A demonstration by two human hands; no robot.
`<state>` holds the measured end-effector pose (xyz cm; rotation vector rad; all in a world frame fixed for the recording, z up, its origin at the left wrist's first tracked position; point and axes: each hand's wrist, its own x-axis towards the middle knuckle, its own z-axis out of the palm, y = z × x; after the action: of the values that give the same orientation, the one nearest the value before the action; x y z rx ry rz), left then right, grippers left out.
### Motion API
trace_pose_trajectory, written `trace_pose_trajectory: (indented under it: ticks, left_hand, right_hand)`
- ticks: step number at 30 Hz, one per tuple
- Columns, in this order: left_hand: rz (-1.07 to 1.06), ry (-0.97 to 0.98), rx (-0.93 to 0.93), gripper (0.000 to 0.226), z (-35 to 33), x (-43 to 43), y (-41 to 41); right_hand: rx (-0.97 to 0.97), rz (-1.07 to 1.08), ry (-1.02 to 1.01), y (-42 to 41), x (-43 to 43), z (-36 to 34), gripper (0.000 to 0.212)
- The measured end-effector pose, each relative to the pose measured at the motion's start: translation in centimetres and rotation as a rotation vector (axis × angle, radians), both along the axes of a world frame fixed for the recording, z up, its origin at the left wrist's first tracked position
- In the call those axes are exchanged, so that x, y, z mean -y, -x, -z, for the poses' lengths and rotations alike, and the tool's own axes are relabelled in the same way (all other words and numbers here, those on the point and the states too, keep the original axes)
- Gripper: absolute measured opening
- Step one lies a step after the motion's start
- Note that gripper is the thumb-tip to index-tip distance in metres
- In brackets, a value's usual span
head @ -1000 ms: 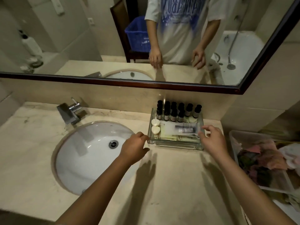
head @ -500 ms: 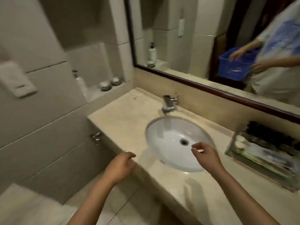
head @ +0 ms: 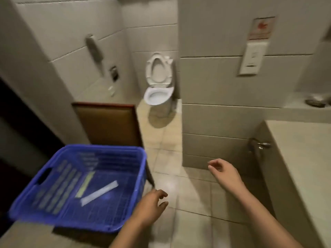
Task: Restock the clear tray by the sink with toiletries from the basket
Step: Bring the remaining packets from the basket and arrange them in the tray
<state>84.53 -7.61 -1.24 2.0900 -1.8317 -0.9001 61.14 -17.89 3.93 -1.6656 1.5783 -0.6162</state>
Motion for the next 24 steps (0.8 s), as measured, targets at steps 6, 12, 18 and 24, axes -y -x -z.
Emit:
trace_pose_trajectory:
  ticks: [6,12,18,24]
  left_hand:
    - [-0.306,-0.032,0.001,0.032,0.3,-6.0,-5.3]
    - [-0.620,-0.058,-0.027,0.026,0.2,-10.1,-7.3]
    - [-0.771,-0.019,-0.027,0.026,0.3,-12.1,-7.5]
    - [-0.901,0.035,-0.041,0.024,0.1,-12.8,-9.1]
  right_hand:
    - [0.064,-0.258,-0.057,-8.6,0.5,1.2,0.006]
    - [0.072,-0.474,-0.116,-13.0,0.9,2.6,0.009]
    - [0.054,-0.628,-0.203,-16.1,0.4,3.9,0.019]
    - [0.048,-0.742,-0.200,-19.2,0.7,4.0,0.012]
